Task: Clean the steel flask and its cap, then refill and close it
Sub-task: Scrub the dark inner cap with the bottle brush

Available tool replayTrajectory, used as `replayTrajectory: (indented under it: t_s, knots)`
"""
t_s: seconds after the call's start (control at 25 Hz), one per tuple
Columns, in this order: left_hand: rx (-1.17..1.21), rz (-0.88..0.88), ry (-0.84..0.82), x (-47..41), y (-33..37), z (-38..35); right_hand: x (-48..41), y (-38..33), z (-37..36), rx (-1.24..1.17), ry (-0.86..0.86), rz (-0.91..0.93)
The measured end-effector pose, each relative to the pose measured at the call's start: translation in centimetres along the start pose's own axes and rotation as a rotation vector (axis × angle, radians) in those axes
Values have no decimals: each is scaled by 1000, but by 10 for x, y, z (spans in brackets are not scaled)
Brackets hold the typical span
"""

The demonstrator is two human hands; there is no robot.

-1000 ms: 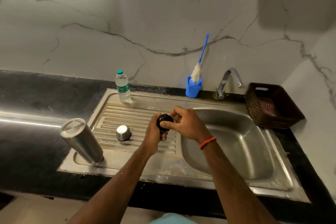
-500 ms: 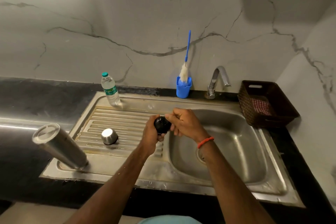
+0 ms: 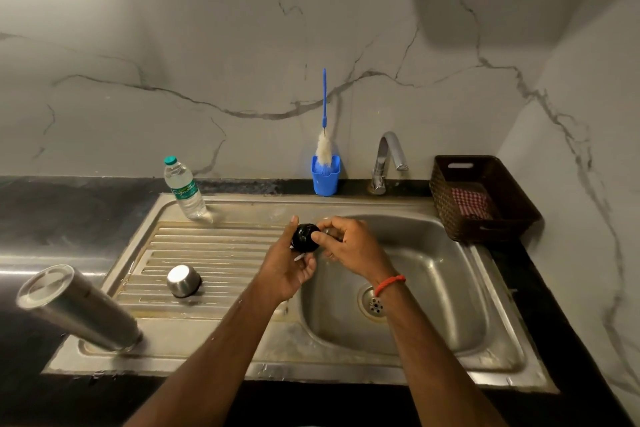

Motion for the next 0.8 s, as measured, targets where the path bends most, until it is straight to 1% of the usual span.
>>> replayTrajectory:
  t_s: [0.16,0.24,0.4,0.48,0.56,0.64,0.8]
  knots:
    - [75,172,-93,-2,-15,-20,-1,7,14,113,39,11]
    - [118,209,-120,-5,-20,-29,-1,7,19,143,47,26]
    - [94,189,-108,-18,-23,-39,-4,18,34,102,51,-3]
    - [19,177,-77,-25,-25,-39,-8,26,44,95,61,-32]
    - [-83,150,-20,-31,-25,-37,-15,30,54,143,71,-43]
    - [-136,125,11,-34,-20,-35,-27,30,60,188,67,-50]
    - [-117,106,24,-43,0,-33,-68,25,64,187,58,-70]
Point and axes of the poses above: each hand's wrist, its own x-axis away from the middle knuckle, its own z-axis out of the back of the hand, y = z × x, the point moved 5 cm from there along -x, towards the middle knuckle, and after that the axes turned 3 degrees about x, right-handed, at the moved point
